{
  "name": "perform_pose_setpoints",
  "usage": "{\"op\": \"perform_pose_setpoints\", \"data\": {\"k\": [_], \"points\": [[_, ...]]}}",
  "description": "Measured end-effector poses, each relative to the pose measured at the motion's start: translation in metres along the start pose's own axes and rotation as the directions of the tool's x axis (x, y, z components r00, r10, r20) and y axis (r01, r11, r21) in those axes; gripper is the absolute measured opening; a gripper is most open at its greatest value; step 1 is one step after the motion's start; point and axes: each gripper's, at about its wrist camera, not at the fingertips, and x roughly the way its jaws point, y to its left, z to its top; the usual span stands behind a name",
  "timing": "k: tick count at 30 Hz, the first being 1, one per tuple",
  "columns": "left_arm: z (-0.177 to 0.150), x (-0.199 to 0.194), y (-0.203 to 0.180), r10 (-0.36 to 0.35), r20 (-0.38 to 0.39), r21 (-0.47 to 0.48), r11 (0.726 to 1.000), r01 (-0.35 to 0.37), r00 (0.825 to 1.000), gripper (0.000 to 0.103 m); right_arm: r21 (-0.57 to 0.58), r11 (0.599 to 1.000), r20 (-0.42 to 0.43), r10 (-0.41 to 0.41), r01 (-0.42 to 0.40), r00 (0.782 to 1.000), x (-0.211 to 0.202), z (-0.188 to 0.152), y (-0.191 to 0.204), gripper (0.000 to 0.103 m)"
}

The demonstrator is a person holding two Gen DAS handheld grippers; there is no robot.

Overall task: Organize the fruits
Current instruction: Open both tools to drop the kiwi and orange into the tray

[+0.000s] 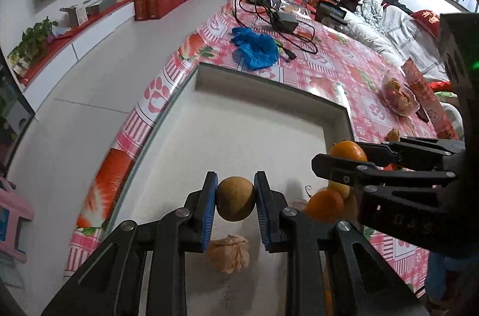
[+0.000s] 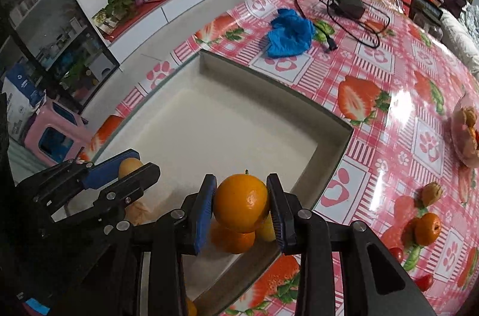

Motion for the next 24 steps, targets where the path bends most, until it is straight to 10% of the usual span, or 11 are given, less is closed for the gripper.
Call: {"op": "perform_pose_setpoints", "data": {"k": [9, 16, 19, 24], "points": [[-0.003, 0.007, -0.001, 0.005, -0.020, 0.002, 1.000, -0.005, 1.000, 0.028, 0.019, 1.000, -0.026, 0.008, -0.007, 1.000, 0.014, 0.000, -0.006, 0.036], [-0.003, 0.000, 0.007, 0.039, -0.005, -0.045, 0.998, -0.039, 0.999, 0.074, 0.043, 0.999, -0.021, 0.012, -0.011, 1.000, 0.011, -0.001, -0.010, 0.038], [-0.004, -0.003, 0.011, 0.033, -0.007, -0.072, 0.997, -0.033, 0.999, 0.079, 0.056, 0.998, -0.013, -0.017, 0.017, 1.000, 0.007, -0.002, -0.015, 0.059], [-0.005, -0.005, 0.003, 0.048, -0.018, -0.051, 0.997, -0.049, 0.999, 0.080, 0.071, 0.997, 0.002, -0.007, 0.007, 1.000, -0.002, -0.005, -0.021, 0.060]]}}
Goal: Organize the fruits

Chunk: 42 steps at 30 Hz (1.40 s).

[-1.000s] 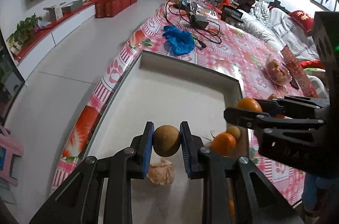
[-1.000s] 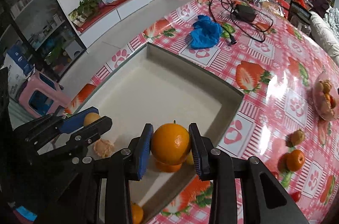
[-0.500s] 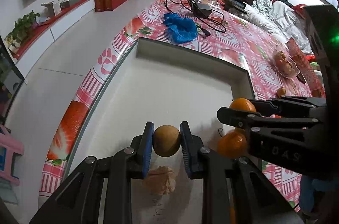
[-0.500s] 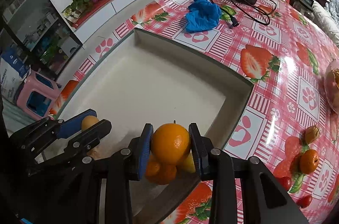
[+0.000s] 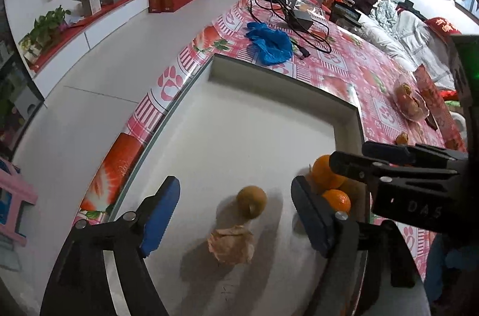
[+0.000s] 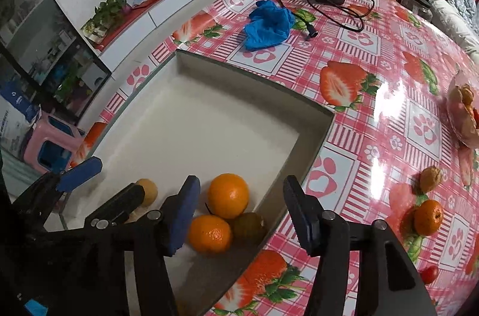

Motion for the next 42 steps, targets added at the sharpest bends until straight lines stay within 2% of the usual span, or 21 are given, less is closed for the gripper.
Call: {"op": "perform_pose_setpoints", "data": {"k": [2, 3, 4, 5, 6, 16, 26, 31, 36, 42], "points": [[-0.001, -0.002, -0.004, 0.002, 0.000, 0.011, 1.000, -0.002, 1.000, 0.080, -0.001, 1.000, 0.004, 0.001, -0.001, 1.000, -0.004, -0.002, -0.001, 0.060], [-0.001, -0.004, -0.006, 0.002, 0.001, 0.016, 1.000, -0.002, 1.000, 0.081, -0.001, 1.000, 0.007, 0.001, -0.001, 1.000, -0.006, -0.004, -0.001, 0.069], [-0.002, -0.006, -0.009, 0.001, 0.002, 0.022, 1.000, -0.001, 1.000, 0.082, 0.001, 1.000, 0.010, -0.003, 0.003, 1.000, -0.009, -0.006, -0.002, 0.091], [-0.002, -0.007, -0.011, 0.002, 0.004, 0.026, 1.000, -0.002, 1.000, 0.082, 0.004, 1.000, 0.017, -0.007, 0.007, 1.000, -0.011, -0.007, -0.003, 0.098], [-0.002, -0.009, -0.012, 0.003, 0.006, 0.030, 1.000, -0.003, 1.000, 0.082, 0.008, 1.000, 0.035, -0.011, 0.010, 0.999, -0.016, -0.010, -0.005, 0.100], [-0.007, -0.024, -0.039, 0.012, 0.012, 0.076, 0.997, -0.013, 1.000, 0.082, 0.057, 0.998, 0.073, -0.031, 0.026, 0.997, -0.044, -0.031, -0.028, 0.101], [-0.019, -0.030, -0.095, -0.009, -0.004, 0.185, 0.983, 0.010, 1.000, 0.082, 0.194, 0.981, 0.099, -0.049, 0.029, 0.994, -0.072, -0.073, -0.084, 0.101], [-0.026, -0.030, -0.125, -0.029, -0.024, 0.249, 0.968, 0.034, 0.999, 0.082, 0.287, 0.956, 0.106, -0.101, 0.067, 0.989, -0.086, -0.103, -0.122, 0.101], [-0.031, -0.026, -0.153, -0.043, -0.051, 0.303, 0.951, 0.057, 0.998, 0.082, 0.411, 0.903, 0.061, -0.167, 0.128, 0.984, -0.091, -0.143, -0.172, 0.102], [-0.032, -0.023, -0.184, -0.053, -0.068, 0.360, 0.930, 0.074, 0.996, 0.082, 0.449, 0.863, 0.019, -0.269, 0.232, 0.963, -0.097, -0.176, -0.207, 0.102]]}}
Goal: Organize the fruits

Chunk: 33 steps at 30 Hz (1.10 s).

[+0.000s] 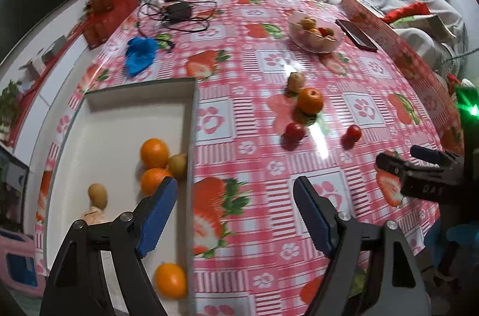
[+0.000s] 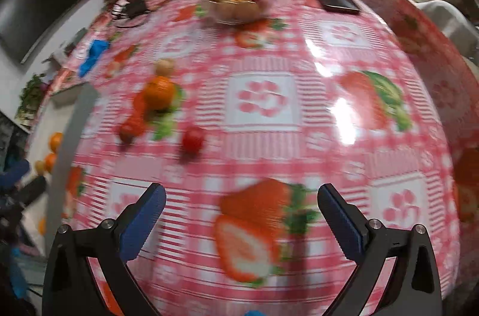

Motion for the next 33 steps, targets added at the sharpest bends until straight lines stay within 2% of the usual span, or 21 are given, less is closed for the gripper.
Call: {"op": "perform_pose_setpoints", "data": {"k": [6, 8, 13, 18, 26, 33], "points": [[0.009, 0.018, -0.021, -0.002, -0.034, 0.018, 1.000, 0.002, 0.999, 0.082, -0.046, 0.995, -0.010, -0.094, 0.093, 0.996, 0.013, -0.015, -0.015, 0.102], [0.009, 0.028, -0.028, -0.002, -0.045, 0.014, 1.000, 0.003, 0.999, 0.082, -0.072, 0.991, 0.017, -0.108, 0.109, 0.994, 0.013, -0.020, -0.013, 0.102], [-0.002, 0.050, -0.044, 0.026, -0.070, -0.002, 1.000, -0.027, 0.997, 0.082, -0.076, 0.991, 0.068, -0.105, 0.110, 0.992, 0.012, -0.027, -0.013, 0.102], [-0.011, 0.055, -0.054, 0.045, -0.073, 0.000, 0.999, -0.045, 0.996, 0.082, -0.088, 0.991, 0.100, -0.096, 0.105, 0.990, 0.010, -0.032, -0.012, 0.102], [-0.022, 0.066, -0.057, 0.044, -0.126, -0.016, 0.999, -0.046, 0.991, 0.082, -0.091, 0.990, 0.111, -0.096, 0.106, 0.989, 0.008, -0.034, -0.011, 0.102], [-0.023, 0.065, -0.062, 0.055, -0.125, -0.002, 0.998, -0.056, 0.991, 0.084, -0.092, 0.990, 0.116, -0.095, 0.106, 0.989, 0.007, -0.035, -0.011, 0.102]]}}
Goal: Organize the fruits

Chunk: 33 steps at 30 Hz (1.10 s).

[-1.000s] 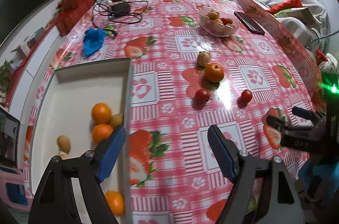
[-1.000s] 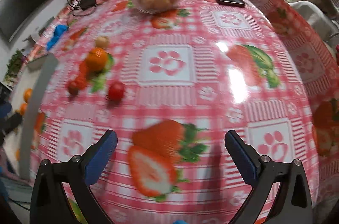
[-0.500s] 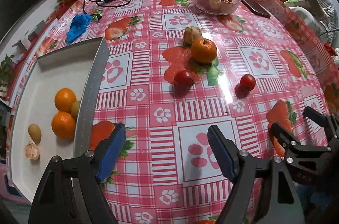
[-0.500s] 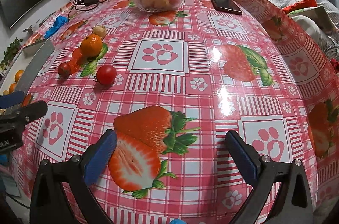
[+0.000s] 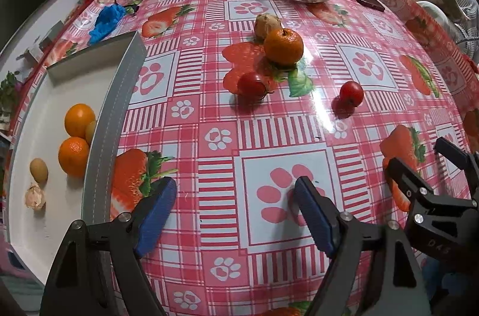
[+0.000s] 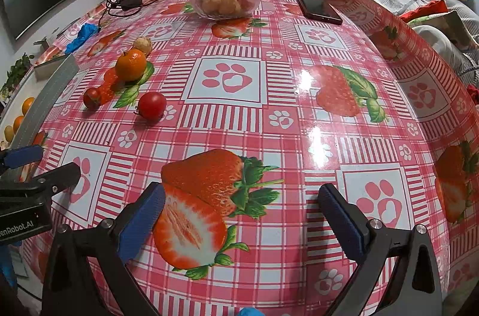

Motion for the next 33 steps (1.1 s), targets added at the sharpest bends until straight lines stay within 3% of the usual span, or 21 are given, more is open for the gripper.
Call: {"op": "perform_pose_setpoints", "data": {"k": [33], "points": [[0.0062, 0.0062, 0.0017, 0.011, -0.014, 0.012, 1.000, -0.011, 1.000, 0.096, -0.001, 1.000, 0.005, 0.001, -0.001, 1.000, -0.0013, -0.0013, 0.0000, 0.102]]}}
